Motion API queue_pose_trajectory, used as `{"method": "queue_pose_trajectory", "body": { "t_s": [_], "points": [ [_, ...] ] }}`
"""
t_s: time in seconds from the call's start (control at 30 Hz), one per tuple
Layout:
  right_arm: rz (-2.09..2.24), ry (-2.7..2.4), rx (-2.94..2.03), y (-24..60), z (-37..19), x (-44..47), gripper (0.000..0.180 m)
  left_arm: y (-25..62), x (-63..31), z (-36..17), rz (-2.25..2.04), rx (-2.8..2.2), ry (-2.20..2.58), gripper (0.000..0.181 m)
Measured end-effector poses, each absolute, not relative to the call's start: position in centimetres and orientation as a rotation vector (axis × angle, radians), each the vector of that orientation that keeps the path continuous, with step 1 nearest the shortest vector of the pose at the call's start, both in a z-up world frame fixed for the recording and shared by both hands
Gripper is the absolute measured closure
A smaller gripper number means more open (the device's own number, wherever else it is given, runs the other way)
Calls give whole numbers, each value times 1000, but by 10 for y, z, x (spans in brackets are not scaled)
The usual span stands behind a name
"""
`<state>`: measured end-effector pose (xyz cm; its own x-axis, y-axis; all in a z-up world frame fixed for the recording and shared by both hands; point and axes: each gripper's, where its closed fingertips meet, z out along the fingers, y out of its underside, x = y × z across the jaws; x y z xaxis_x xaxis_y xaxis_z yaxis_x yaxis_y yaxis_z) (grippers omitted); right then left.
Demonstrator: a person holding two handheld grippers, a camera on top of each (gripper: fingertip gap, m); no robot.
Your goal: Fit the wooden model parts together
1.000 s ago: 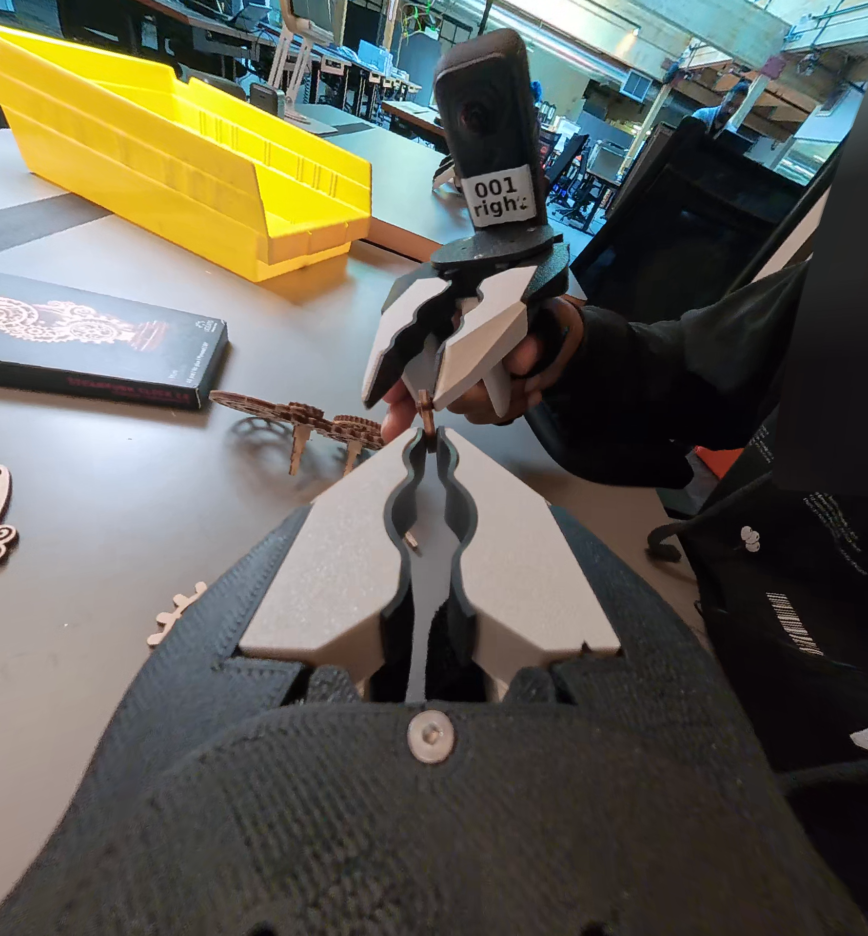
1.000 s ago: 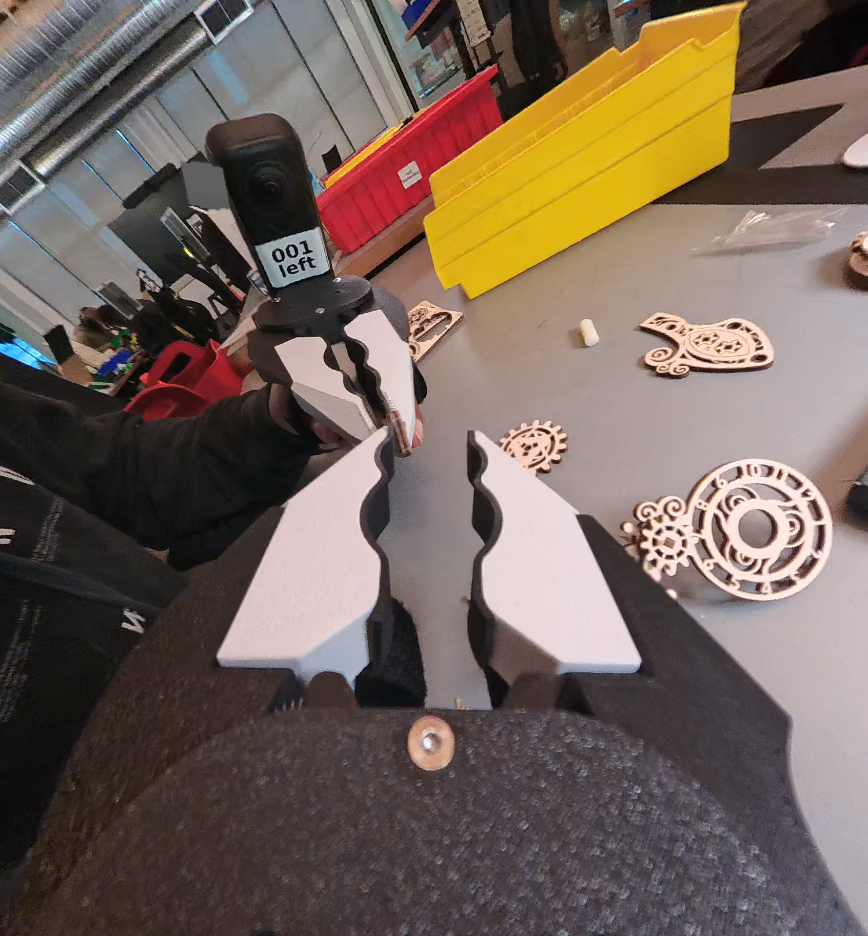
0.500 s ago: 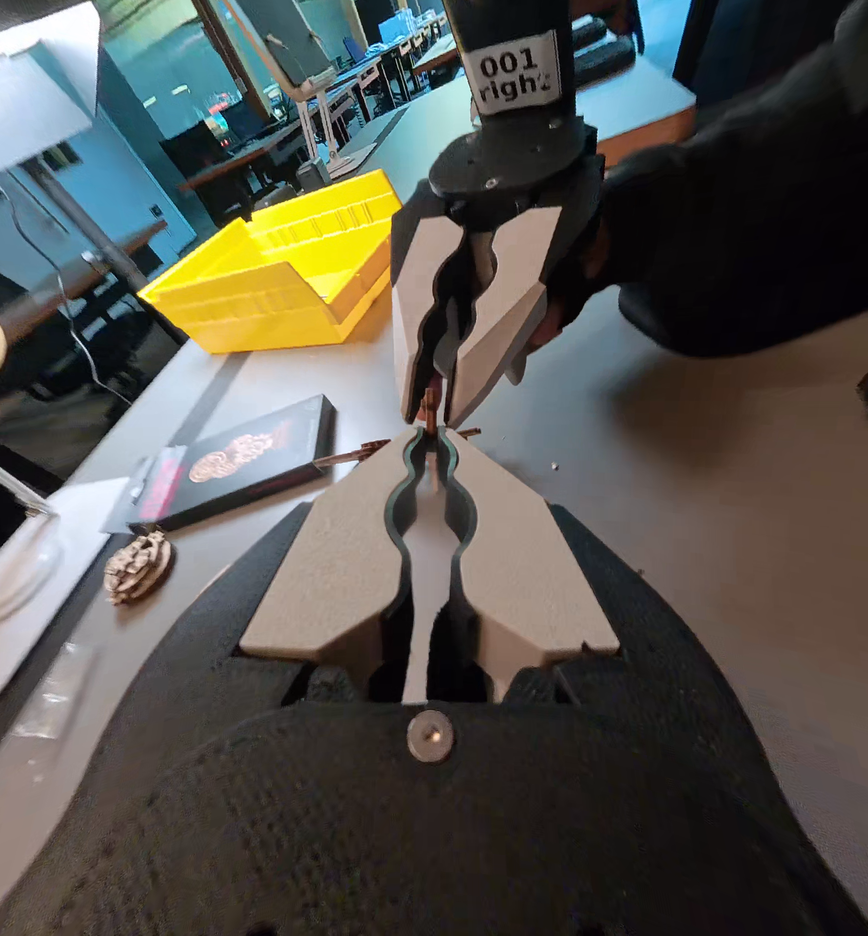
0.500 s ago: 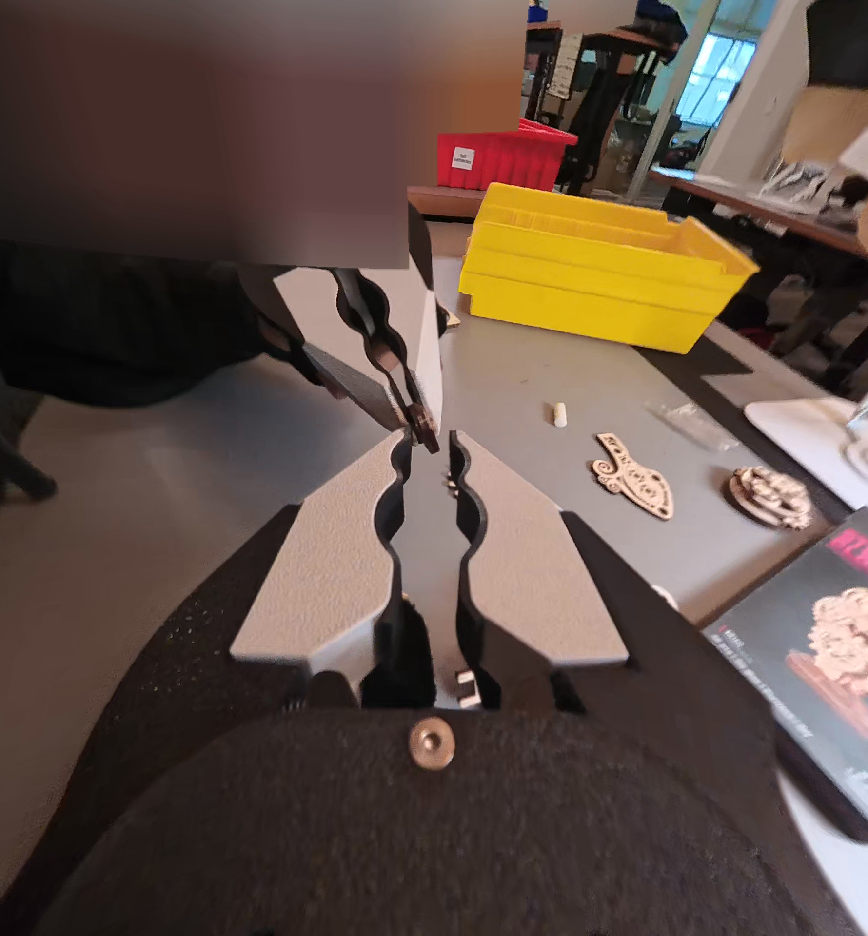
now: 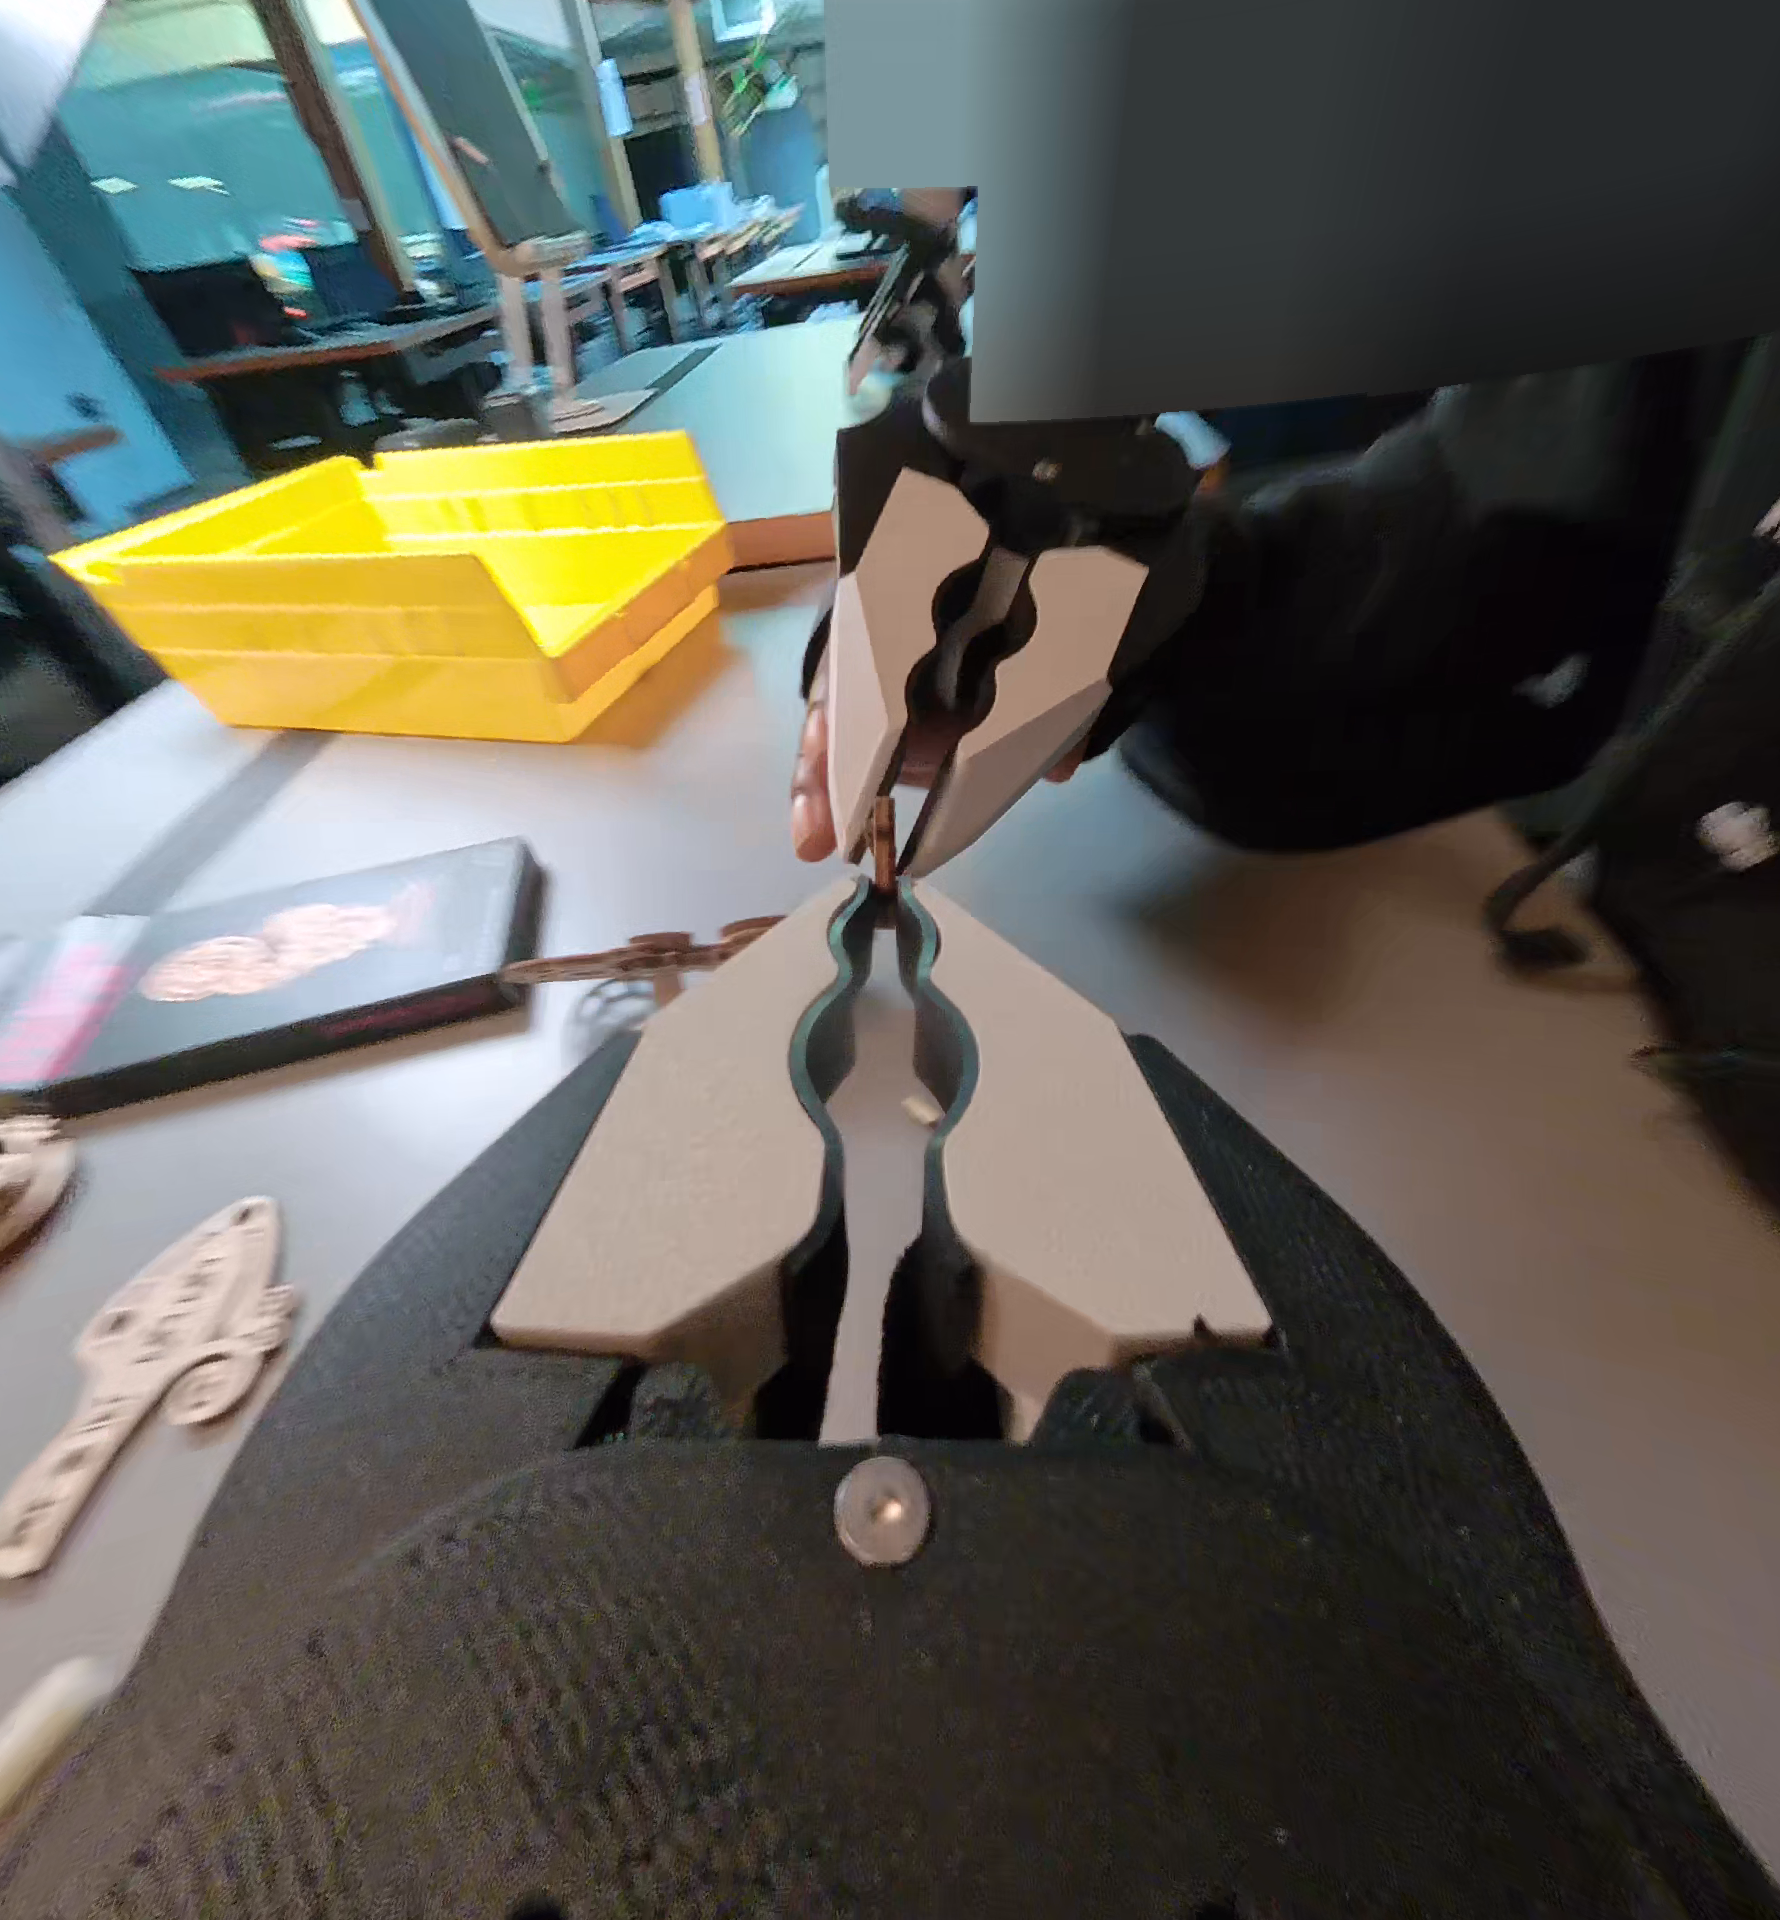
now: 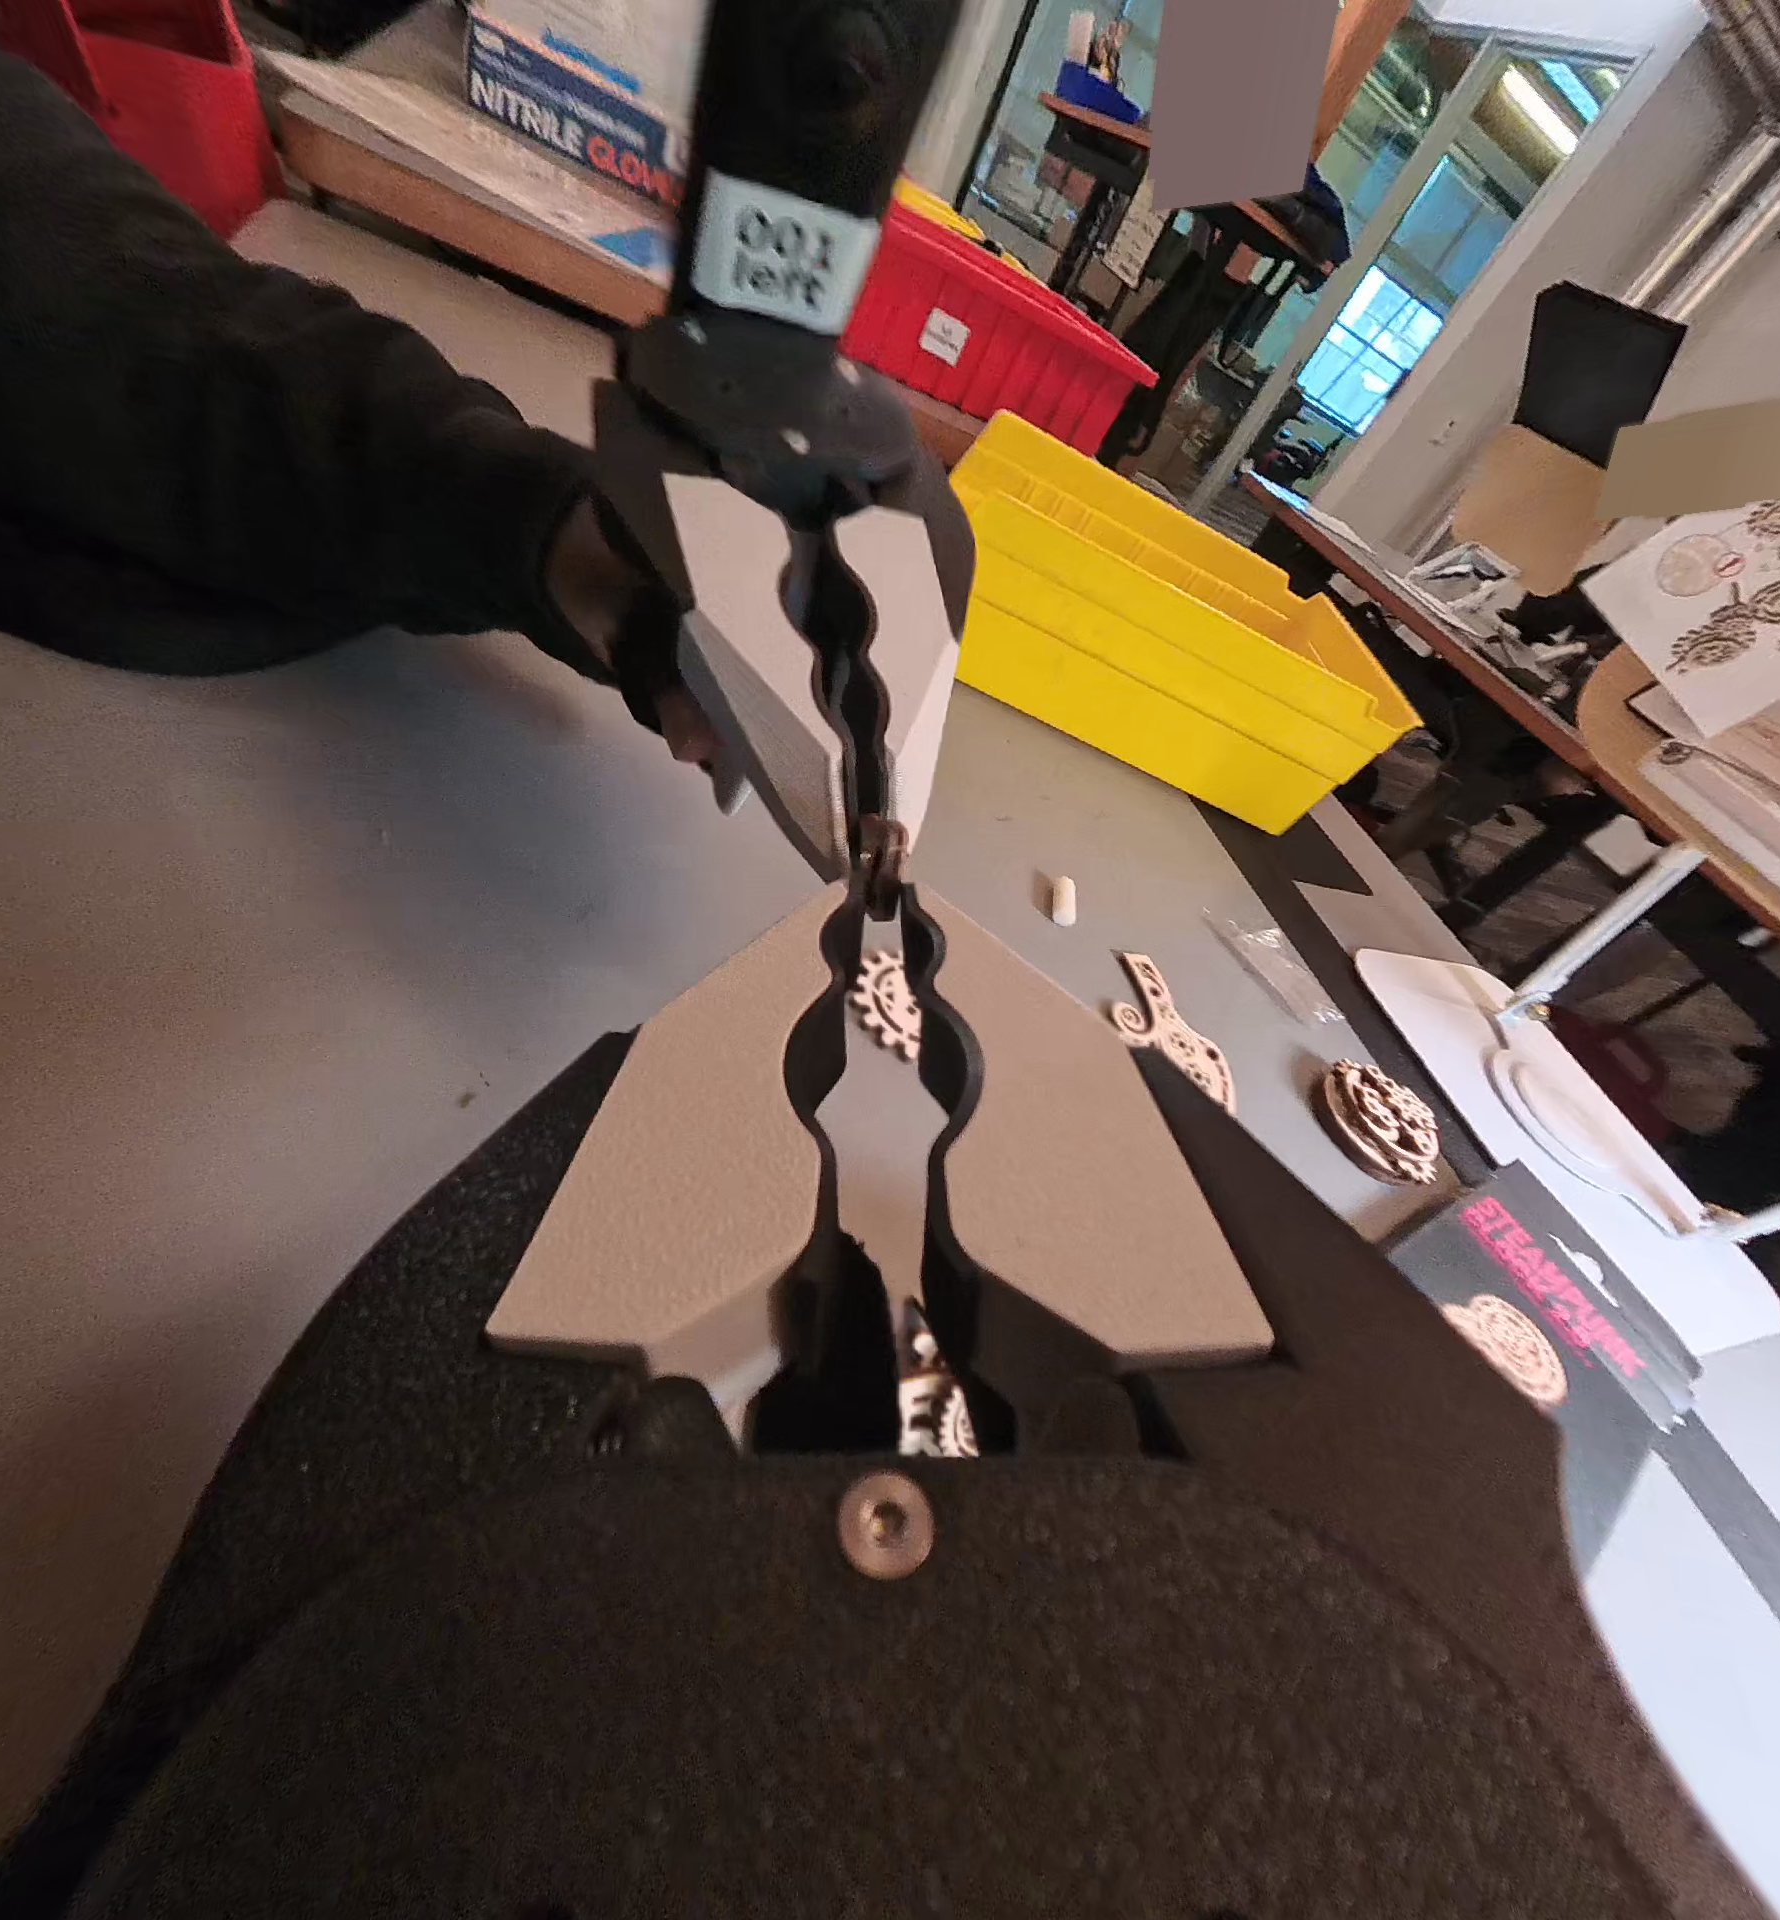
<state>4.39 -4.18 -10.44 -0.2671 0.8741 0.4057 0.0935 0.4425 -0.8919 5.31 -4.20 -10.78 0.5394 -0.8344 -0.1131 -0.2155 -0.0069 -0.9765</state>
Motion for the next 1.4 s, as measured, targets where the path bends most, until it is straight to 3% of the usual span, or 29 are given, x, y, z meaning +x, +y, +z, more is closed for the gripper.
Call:
{"method": "queue_pose_trajectory", "body": {
  "t_s": [0.17, 0.8, 1.0, 1.3, 1.4],
  "points": [
    [1084, -1696, -842, -54, -100, 48, 176, -57, 55, -91, -1015, -1467, 835, 179],
    [1405, -1556, -1076, -50, -86, 44, 179, -49, 51, -91, -1051, -1491, 760, 178],
    [1453, -1475, -1176, -37, -84, 42, 179, -34, 40, -100, -927, -1594, 701, 163],
    [1516, -1245, -1531, -10, -98, 32, 179, -11, 23, -104, -333, -1645, 735, 147],
    [1549, -1220, -1598, -13, -104, 28, 179, -9, 22, -111, -250, -1677, 752, 149]
  ]
}}
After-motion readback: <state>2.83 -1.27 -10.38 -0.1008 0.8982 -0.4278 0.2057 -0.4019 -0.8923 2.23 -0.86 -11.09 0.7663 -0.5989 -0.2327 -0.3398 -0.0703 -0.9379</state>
